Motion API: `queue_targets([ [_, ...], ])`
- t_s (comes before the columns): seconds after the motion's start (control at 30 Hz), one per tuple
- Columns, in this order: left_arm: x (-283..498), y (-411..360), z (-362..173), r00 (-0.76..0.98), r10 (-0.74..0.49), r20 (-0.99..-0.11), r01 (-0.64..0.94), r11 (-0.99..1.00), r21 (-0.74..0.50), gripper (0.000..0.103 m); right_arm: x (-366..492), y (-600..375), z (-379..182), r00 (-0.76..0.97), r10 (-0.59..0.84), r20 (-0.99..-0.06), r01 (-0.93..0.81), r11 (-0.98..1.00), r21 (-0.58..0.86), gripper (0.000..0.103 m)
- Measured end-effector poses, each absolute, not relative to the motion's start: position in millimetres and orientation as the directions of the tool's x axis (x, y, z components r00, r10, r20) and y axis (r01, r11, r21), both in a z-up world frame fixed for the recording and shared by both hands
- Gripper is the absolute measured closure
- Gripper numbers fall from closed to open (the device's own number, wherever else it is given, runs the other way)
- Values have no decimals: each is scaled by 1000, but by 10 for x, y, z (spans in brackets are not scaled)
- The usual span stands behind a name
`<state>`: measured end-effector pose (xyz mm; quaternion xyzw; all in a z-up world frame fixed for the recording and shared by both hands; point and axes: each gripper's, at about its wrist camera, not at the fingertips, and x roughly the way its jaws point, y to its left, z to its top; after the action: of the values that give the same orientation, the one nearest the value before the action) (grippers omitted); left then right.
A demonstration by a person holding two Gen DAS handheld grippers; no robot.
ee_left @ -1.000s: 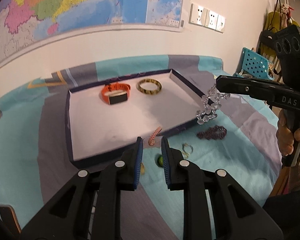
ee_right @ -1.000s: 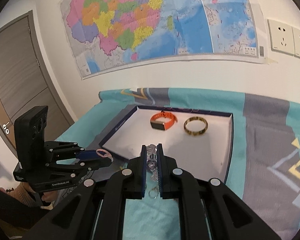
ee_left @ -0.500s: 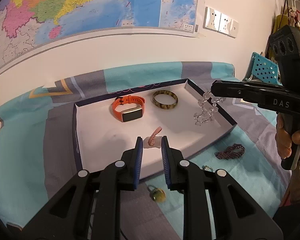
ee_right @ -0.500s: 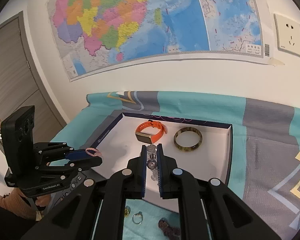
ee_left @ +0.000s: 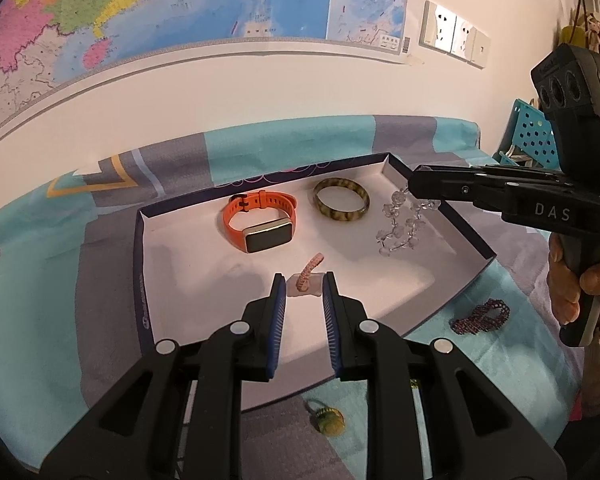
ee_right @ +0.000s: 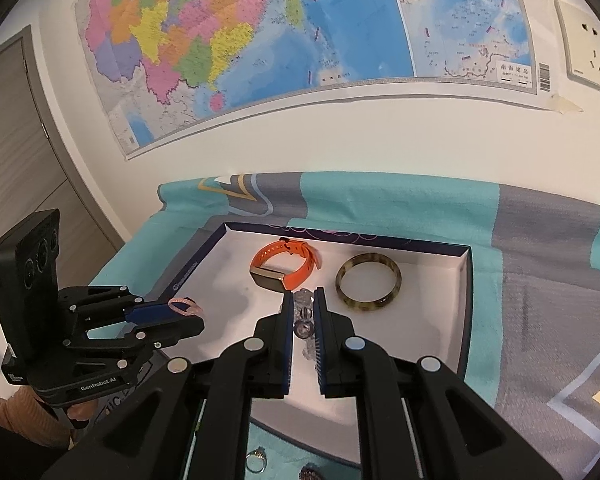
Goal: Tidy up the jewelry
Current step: 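Carry the pink ring and crystal bracelet over the box with both grippers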
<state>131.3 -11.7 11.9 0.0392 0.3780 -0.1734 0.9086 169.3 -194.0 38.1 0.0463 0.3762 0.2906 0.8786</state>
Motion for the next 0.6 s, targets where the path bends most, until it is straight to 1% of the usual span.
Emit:
queue_targets([
  [0.6,1520,-132,27,635,-259,-728,326,944,-51,84,1904,-1905,263,527,545,-652,-460,828,320,95],
])
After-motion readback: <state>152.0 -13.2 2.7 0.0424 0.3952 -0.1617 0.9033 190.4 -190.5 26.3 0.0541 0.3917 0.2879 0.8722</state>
